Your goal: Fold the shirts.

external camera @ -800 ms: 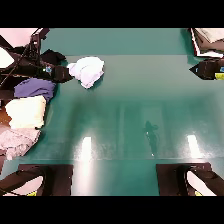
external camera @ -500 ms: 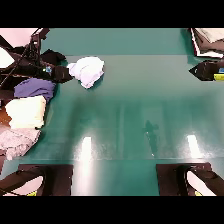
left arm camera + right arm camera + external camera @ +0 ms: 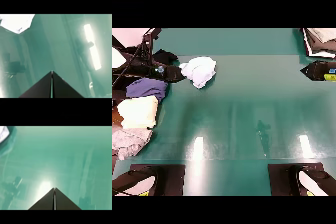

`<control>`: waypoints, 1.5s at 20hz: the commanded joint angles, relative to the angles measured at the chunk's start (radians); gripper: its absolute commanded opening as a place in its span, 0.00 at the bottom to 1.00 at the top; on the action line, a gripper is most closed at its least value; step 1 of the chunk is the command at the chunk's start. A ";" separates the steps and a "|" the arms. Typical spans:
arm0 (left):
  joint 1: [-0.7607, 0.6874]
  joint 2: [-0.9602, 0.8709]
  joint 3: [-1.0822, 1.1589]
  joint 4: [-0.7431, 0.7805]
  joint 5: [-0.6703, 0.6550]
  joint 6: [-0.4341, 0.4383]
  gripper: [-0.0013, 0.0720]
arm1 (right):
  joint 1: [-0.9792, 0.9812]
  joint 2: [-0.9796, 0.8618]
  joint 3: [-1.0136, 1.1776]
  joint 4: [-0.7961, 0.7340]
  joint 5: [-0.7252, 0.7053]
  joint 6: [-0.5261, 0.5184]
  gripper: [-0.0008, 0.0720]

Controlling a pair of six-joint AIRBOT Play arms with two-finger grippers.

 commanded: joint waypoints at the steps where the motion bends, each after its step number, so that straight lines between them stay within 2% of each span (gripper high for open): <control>1: 0.000 -0.001 -0.001 -0.012 0.089 0.029 0.17 | 0.001 0.001 0.001 0.009 -0.076 0.001 0.04; 2: 0.000 -0.001 -0.008 -0.007 0.153 0.035 0.60 | 0.001 0.001 0.001 0.010 -0.077 0.001 0.04; 3: 0.000 -0.008 -0.019 -0.007 0.230 0.024 0.82 | 0.001 0.001 0.001 0.009 -0.077 0.001 0.04; 11: 0.000 -0.436 -0.003 -0.052 0.549 0.035 0.82 | 0.001 0.000 0.001 0.008 -0.074 0.001 0.04; 16: 0.000 -0.553 0.065 -0.091 0.564 0.035 0.82 | 0.001 0.000 0.001 0.007 -0.076 0.000 0.04; 17: 0.000 -0.552 0.072 -0.091 0.568 0.034 0.61 | 0.001 0.000 0.001 0.006 -0.076 0.000 0.04; 18: 0.000 -0.552 0.085 -0.091 0.561 0.034 0.24 | 0.001 0.000 0.001 0.006 -0.076 0.000 0.04; 19: 0.000 -0.552 0.102 -0.091 0.545 0.035 0.06 | 0.001 0.000 0.001 0.006 -0.076 0.000 0.04; 22: 0.000 -0.542 0.245 -0.090 0.357 0.041 0.04 | 0.001 0.001 0.018 0.006 -0.076 0.000 0.04; 26: -0.013 -0.441 0.573 -0.187 0.072 0.224 0.05 | -0.001 0.001 0.158 0.004 -0.069 0.000 0.04; 28: -0.040 -0.361 0.728 -0.268 -0.099 0.264 0.05 | -0.002 0.001 0.232 0.006 -0.055 0.000 0.04; 30: -0.087 -0.254 0.743 -0.314 -0.177 0.292 0.05 | -0.002 0.001 0.283 0.005 -0.034 0.000 0.04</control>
